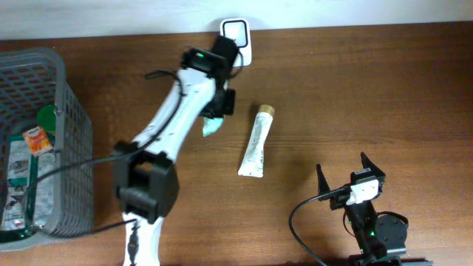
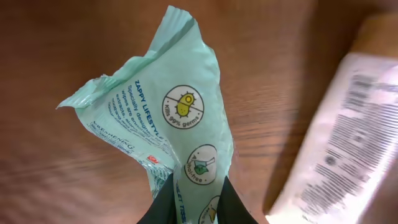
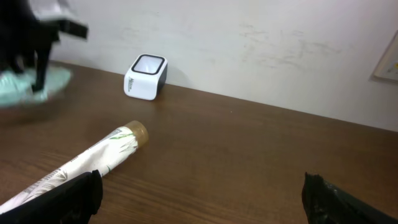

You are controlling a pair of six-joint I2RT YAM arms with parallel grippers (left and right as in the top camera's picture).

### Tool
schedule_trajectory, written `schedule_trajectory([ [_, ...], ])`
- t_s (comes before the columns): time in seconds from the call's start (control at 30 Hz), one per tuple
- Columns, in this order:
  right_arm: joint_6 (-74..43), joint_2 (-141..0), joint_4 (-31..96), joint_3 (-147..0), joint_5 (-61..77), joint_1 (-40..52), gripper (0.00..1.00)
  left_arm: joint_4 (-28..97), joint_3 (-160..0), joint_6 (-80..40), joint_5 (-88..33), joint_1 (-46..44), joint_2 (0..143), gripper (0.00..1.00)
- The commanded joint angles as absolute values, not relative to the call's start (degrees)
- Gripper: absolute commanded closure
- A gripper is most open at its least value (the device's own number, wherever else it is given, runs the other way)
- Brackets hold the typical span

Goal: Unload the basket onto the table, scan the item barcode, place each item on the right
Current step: 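Place the mint-green packet left of the tube and release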

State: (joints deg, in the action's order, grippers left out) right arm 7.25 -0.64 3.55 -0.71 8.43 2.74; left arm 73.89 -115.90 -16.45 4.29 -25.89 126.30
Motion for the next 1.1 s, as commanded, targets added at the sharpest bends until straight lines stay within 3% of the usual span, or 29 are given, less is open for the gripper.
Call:
schedule_trajectory([
  [0.0, 6.6, -0.2, 3.7, -0.3, 8.3, 3.0, 0.02, 74.0, -115.9, -14.8, 6.2, -29.3, 131.9, 1.00],
  [0.1, 6.6, -0.2, 3.7, -0.3, 8.3, 3.0, 0.02, 73.9, -115.9, -12.8, 6.3, -32.9, 135.1, 0.97],
  [0.13, 6.6, -0.2, 3.7, -0.3, 8.3, 3.0, 0.02, 73.4, -115.8, -12.0, 6.3, -33.9, 135.3, 0.63],
  [0.17, 6.6, -0.2, 3.7, -0.3, 8.3, 3.0, 0.02, 72.3, -115.9, -11.9, 6.7, -34.6, 135.3, 0.18],
  [0.2, 6.6, -0.2, 3.7, -0.3, 8.3, 3.0, 0.02, 71.4, -115.9, -11.9, 6.9, -34.9, 135.2, 0.05],
  [0.47, 6.6, -0.2, 3.7, -0.3, 8.3, 3.0, 0.02, 79.2, -134.6, -11.9, 9.7, -25.3, 129.3, 0.09],
  [0.63, 6.6, -0.2, 3.7, -0.3, 8.3, 3.0, 0.02, 84.0, -146.0, -13.6, 9.9, -8.4, 117.7, 0.08],
  [0.93, 6.6, -0.2, 3.7, -0.3, 8.3, 3.0, 0.02, 84.5, -142.7, -20.4, 9.2, 26.1, 108.8, 0.06],
  [1.07, 6.6, -0.2, 3.7, -0.3, 8.3, 3.0, 0.02, 77.1, -128.7, -16.1, -1.9, 36.1, 108.8, 0.07],
])
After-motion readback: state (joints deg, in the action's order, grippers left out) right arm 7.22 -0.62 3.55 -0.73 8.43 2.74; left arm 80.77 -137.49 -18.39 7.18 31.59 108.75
